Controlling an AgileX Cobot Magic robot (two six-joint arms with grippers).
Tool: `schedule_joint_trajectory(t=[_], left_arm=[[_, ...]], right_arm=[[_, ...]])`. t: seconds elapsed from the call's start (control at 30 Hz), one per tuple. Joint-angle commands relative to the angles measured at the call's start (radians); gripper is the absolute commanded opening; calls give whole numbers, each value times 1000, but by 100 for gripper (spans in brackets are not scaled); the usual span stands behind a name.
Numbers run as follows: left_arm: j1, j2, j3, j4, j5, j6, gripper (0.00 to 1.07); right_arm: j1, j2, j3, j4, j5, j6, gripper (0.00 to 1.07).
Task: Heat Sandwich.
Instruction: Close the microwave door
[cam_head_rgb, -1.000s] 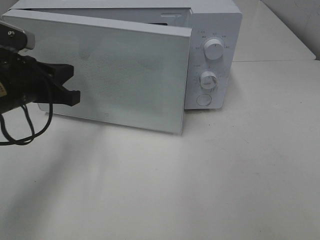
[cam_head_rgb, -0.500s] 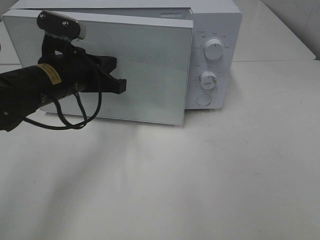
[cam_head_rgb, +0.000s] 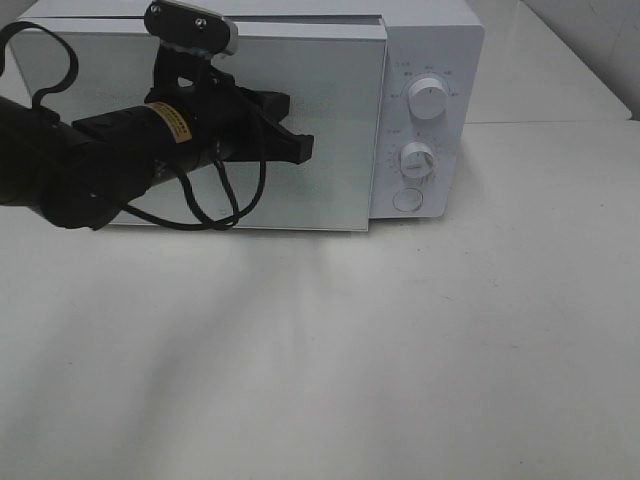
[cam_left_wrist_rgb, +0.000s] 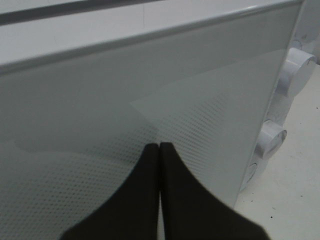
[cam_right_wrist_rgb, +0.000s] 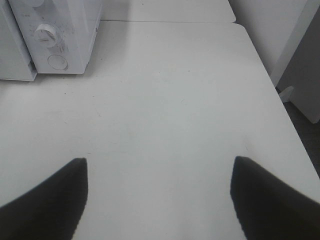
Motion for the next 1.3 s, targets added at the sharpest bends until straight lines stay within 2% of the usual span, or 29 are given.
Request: schedule_joint_trajectory(t=[0.03, 0.3, 0.73, 1.3], left_arm=[[-13, 17, -45, -49, -1, 0, 0], [-25, 66, -153, -120, 46, 1, 0], [-23, 146, -311, -129, 111, 4, 0], [-26, 139, -313, -122, 165, 4, 0]], right_arm=[[-6, -26, 0, 3, -12, -7, 76], [-6, -26, 0, 3, -12, -7, 76], [-6, -26, 0, 3, -12, -7, 76], [-6, -26, 0, 3, -12, -7, 76]])
